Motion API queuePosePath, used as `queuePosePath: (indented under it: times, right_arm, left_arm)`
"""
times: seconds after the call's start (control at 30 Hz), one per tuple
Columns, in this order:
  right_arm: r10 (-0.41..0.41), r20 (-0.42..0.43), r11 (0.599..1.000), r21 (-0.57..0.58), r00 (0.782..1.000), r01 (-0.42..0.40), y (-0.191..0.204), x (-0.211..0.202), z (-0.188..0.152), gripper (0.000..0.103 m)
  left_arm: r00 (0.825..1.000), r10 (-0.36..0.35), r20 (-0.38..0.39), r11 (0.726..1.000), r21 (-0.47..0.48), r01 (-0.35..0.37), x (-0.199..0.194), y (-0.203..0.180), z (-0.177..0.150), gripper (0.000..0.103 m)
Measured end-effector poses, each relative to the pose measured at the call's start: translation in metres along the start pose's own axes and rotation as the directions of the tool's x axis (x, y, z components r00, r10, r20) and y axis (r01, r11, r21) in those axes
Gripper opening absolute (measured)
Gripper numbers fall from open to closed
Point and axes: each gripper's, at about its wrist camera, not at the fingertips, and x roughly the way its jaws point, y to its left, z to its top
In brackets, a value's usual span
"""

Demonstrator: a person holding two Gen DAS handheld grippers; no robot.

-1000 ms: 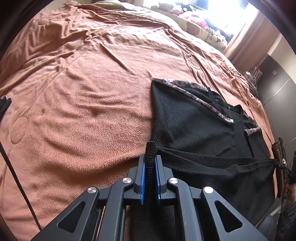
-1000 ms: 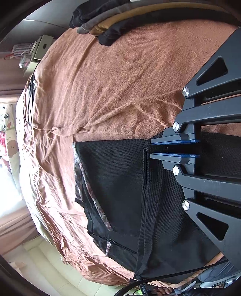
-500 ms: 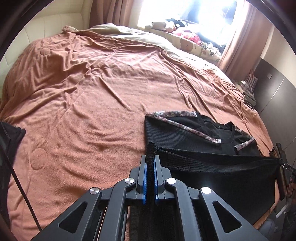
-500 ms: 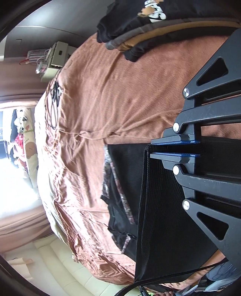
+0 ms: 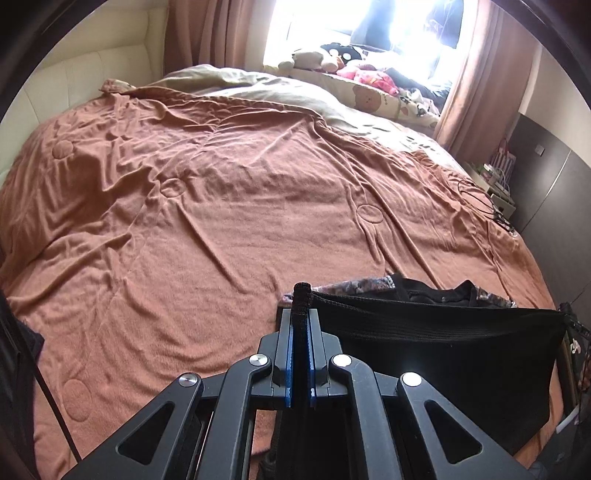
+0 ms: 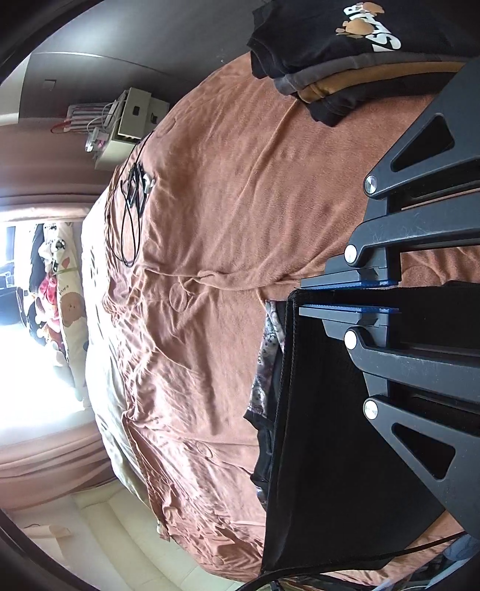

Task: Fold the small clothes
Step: 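Lift the folded edge with both tools and fold it over the shirt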

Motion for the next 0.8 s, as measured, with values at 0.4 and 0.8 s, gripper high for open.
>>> queuePosePath:
  times: [0.4,0.8]
  right_arm:
    - [-0.049,-0.063,0.998,-0.030,0.997,0.047,0.008,0.077,0.040,0.003]
    - [-0.111,-0.136,0.993,-0.056,0.984,0.105,0.017,0.153,0.062,0.003]
  left_arm:
    - [0.996,0.047,-0.080,0.999,0.003,-0.047,0.077,0.004,0.032,0.006]
    - [0.979,0.098,-0.178,0.995,0.000,-0.100,0.146,0.017,0.039,0.006]
